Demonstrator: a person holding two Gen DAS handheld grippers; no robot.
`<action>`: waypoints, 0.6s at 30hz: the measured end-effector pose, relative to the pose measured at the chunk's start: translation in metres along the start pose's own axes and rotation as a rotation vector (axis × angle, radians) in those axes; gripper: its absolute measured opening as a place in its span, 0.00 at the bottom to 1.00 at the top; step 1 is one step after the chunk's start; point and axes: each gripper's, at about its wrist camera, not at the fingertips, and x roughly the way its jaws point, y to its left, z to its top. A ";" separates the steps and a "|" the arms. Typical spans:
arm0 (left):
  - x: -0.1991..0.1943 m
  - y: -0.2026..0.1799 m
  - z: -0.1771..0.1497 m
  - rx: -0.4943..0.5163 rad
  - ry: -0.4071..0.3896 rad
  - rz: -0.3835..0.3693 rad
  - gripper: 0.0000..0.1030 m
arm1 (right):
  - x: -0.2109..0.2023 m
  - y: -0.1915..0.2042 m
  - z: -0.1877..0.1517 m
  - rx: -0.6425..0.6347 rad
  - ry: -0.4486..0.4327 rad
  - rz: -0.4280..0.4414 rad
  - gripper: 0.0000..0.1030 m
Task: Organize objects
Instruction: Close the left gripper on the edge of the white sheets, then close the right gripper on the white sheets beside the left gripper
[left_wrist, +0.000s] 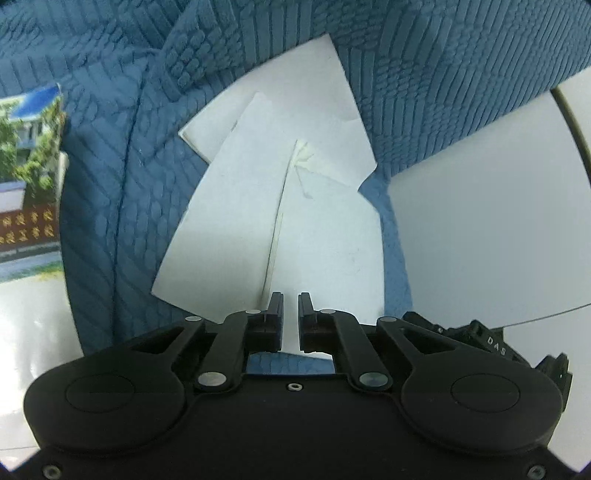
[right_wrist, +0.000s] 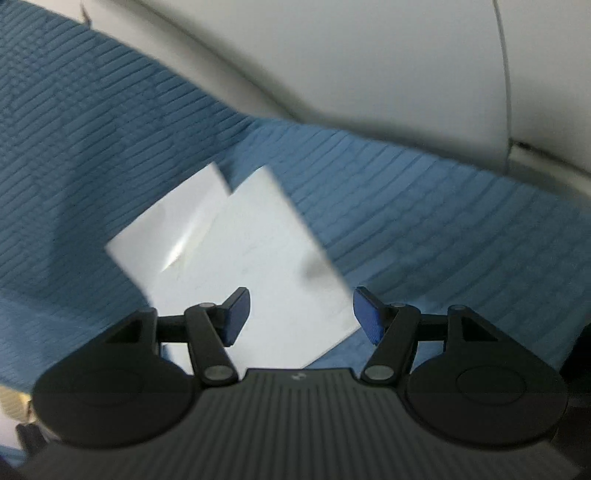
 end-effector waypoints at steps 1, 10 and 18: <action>0.003 -0.001 -0.001 0.009 0.004 0.004 0.05 | 0.001 -0.003 0.001 -0.002 0.004 -0.010 0.63; 0.030 -0.011 -0.009 0.062 0.049 0.018 0.04 | 0.006 0.019 -0.017 -0.259 0.044 -0.067 0.64; 0.044 -0.005 -0.013 -0.002 0.100 -0.045 0.01 | 0.007 0.003 -0.010 -0.105 0.099 0.046 0.64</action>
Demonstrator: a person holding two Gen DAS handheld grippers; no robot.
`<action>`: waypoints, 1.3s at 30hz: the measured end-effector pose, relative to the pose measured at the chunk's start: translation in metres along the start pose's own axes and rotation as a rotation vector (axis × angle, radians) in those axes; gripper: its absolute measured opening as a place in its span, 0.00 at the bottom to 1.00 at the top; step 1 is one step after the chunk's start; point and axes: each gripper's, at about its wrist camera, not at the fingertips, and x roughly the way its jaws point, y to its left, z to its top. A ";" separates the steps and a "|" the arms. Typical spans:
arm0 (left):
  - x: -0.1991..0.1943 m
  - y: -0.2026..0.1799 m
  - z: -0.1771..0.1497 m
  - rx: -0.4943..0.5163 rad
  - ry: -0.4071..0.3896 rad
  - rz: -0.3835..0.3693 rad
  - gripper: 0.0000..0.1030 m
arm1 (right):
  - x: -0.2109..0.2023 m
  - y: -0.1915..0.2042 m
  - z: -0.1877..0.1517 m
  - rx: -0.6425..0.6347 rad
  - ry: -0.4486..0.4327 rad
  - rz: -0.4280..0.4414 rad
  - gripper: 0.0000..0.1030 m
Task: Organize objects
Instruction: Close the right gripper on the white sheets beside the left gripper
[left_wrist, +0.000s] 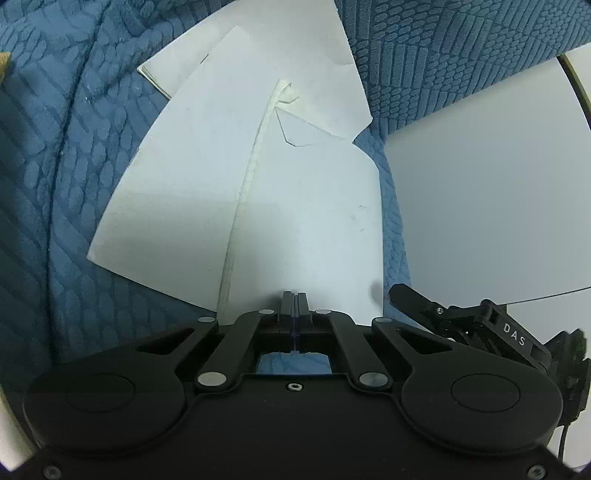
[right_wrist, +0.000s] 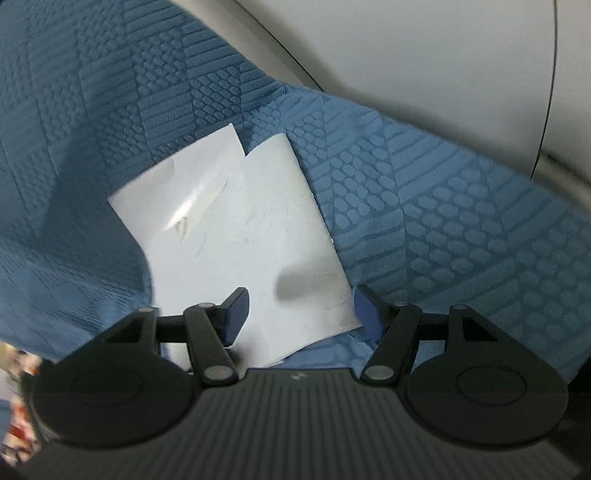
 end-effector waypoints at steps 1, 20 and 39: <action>0.001 0.000 0.000 -0.001 0.002 -0.003 0.01 | 0.001 -0.003 0.001 0.027 0.008 0.021 0.64; -0.006 0.004 0.002 -0.044 -0.012 -0.010 0.01 | 0.024 0.001 -0.012 0.210 0.097 0.133 0.31; -0.072 0.045 -0.022 -0.453 -0.034 -0.355 0.57 | -0.027 0.043 -0.023 0.143 0.066 0.239 0.19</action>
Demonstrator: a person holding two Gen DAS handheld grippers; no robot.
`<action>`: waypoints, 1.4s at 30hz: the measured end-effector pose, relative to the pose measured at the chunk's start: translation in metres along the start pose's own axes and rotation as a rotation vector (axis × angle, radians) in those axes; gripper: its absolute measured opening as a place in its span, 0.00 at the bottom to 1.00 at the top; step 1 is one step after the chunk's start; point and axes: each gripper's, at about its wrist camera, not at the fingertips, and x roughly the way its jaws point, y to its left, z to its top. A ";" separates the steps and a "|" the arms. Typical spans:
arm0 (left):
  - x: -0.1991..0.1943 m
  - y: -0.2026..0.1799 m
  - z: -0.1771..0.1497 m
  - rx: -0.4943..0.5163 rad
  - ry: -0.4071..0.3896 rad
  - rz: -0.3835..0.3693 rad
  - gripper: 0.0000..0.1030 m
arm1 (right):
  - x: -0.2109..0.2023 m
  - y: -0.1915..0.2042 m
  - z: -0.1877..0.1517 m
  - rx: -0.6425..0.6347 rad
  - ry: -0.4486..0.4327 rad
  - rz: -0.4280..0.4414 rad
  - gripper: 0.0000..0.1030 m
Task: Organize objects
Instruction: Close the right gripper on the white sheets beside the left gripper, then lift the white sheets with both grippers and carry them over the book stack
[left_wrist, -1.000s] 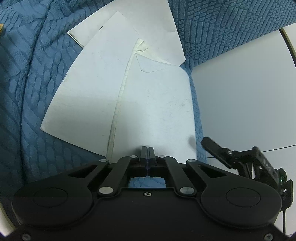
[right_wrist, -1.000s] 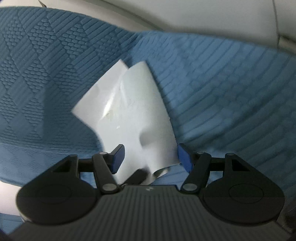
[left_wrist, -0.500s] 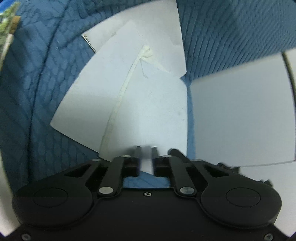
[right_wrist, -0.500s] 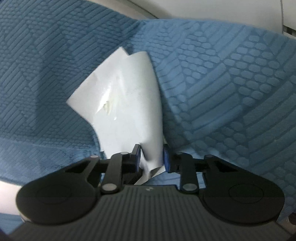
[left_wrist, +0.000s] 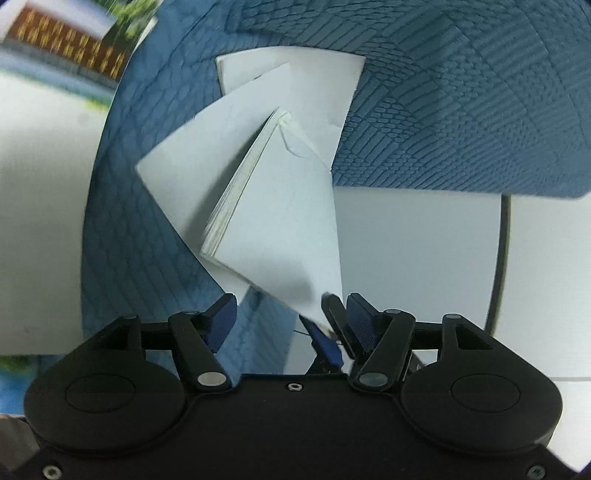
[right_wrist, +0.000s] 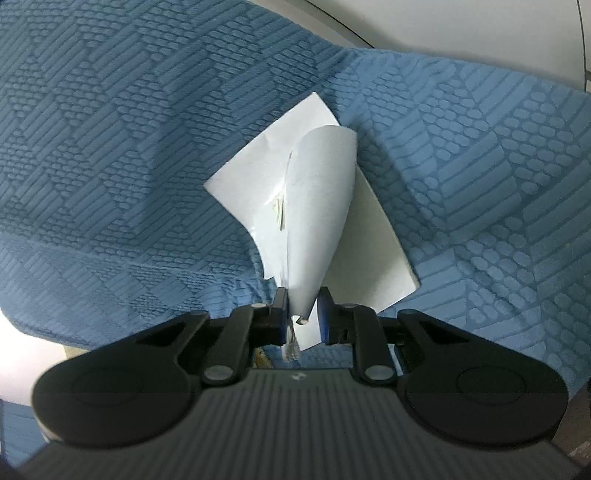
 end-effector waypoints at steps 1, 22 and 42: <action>0.002 0.003 0.003 -0.013 -0.008 -0.003 0.53 | -0.002 0.002 -0.002 -0.004 0.001 0.003 0.19; 0.007 -0.010 0.000 0.092 -0.085 0.044 0.03 | -0.034 -0.009 -0.016 0.006 -0.040 -0.095 0.45; -0.021 -0.019 -0.017 0.131 -0.029 0.007 0.02 | -0.020 -0.031 -0.075 0.405 -0.063 0.086 0.77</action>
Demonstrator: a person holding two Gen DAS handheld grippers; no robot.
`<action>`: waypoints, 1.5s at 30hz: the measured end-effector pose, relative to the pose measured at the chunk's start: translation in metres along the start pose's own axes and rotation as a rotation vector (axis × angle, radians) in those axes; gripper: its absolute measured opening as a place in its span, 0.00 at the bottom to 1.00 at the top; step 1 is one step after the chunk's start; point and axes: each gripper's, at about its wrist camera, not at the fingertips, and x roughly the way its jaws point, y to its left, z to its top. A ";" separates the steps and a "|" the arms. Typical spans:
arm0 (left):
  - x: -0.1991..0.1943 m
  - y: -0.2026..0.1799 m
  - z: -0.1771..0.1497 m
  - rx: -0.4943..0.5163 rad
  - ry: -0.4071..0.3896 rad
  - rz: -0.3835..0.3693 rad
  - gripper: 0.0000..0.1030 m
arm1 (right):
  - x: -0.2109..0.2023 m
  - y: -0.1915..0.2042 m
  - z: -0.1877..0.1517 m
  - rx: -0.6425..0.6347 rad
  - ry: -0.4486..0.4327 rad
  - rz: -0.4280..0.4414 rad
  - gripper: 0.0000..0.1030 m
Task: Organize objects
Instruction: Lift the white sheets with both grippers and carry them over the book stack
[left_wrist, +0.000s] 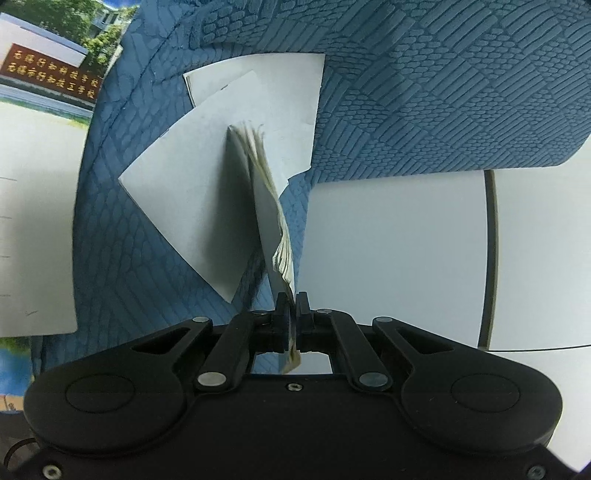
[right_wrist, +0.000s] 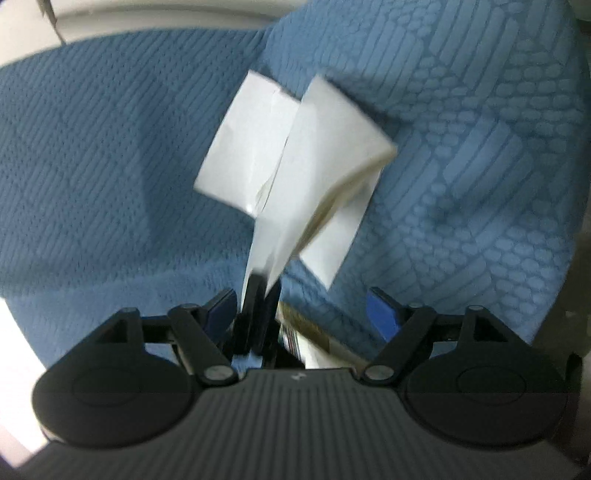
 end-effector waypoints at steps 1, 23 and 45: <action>-0.002 0.000 0.000 0.000 0.000 -0.003 0.02 | 0.001 -0.001 0.001 0.008 -0.016 -0.002 0.76; -0.073 -0.033 -0.013 0.054 -0.067 -0.124 0.04 | -0.031 0.076 -0.003 -0.333 -0.050 0.045 0.10; -0.233 -0.053 -0.040 0.151 -0.355 -0.115 0.06 | -0.013 0.153 -0.085 -0.602 0.239 0.145 0.10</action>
